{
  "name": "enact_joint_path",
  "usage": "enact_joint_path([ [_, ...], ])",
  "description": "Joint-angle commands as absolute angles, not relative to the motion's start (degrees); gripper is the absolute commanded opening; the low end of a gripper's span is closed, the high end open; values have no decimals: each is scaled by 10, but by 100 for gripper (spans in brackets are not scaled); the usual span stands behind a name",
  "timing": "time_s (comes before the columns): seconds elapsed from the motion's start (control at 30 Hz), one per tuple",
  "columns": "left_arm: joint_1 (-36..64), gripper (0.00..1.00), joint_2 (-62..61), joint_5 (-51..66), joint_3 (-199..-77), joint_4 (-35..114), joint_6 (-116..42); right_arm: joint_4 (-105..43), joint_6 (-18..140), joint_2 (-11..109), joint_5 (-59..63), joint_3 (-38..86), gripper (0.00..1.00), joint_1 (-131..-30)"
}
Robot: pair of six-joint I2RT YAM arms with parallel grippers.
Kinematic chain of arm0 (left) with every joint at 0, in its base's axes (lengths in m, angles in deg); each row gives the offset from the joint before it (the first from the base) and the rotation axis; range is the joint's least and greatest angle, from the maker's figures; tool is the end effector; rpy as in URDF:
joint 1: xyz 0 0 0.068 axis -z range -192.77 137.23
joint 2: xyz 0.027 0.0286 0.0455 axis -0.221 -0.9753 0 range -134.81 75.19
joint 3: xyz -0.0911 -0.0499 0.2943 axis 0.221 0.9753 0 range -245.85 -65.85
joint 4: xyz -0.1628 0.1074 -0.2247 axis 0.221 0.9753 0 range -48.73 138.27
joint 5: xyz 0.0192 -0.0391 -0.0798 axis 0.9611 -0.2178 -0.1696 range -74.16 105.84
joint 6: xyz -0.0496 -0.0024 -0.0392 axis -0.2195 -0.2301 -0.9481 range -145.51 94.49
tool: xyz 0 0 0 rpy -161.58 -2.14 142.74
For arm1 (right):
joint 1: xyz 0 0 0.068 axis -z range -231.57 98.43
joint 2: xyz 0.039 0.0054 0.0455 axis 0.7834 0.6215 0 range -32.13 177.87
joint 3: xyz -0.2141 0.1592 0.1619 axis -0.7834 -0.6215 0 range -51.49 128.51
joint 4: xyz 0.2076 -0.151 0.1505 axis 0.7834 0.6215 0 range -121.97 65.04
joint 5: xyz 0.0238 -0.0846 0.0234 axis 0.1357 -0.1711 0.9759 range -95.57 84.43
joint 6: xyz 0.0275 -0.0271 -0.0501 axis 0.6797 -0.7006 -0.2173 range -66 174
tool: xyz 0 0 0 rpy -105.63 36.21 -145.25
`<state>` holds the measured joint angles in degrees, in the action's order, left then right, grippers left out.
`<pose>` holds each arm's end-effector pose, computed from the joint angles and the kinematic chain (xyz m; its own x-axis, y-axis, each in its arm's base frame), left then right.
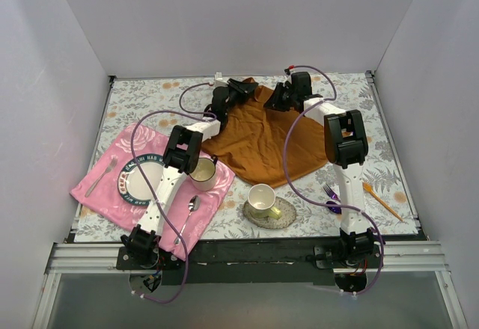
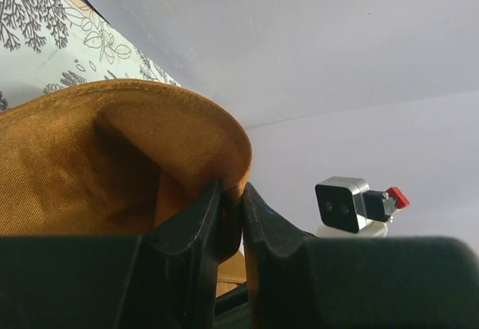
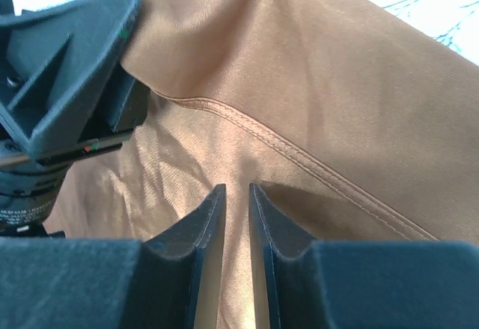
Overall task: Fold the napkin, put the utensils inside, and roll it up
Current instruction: Flatten the napkin out
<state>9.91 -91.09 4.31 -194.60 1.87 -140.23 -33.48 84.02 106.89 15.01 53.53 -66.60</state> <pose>0.6406 -0.2783 0.0647 -0.5232 -0.7460 0.4121 -0.2077 -0.3573 -0.9106 0.5934 0.1769 0.1403 -0.7139 0.2933 -0.6358 -0.1986 0.7859 0.5855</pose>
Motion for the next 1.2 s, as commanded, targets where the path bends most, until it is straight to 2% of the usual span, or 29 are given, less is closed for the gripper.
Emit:
enact_joint_path([
  [0.0,93,15,-835,61,-1973,29,-1590,-358,820,1024,170,549,26,-672],
  [0.13,89,15,-829,68,-1963,21,-1600,-395,832,1005,168,523,26,-677],
  [0.5,89,15,-841,66,-1967,22,-1641,-415,877,1082,200,594,27,-699],
  [1.17,88,17,-830,47,-1953,27,-1650,-459,961,1181,103,698,27,-698],
])
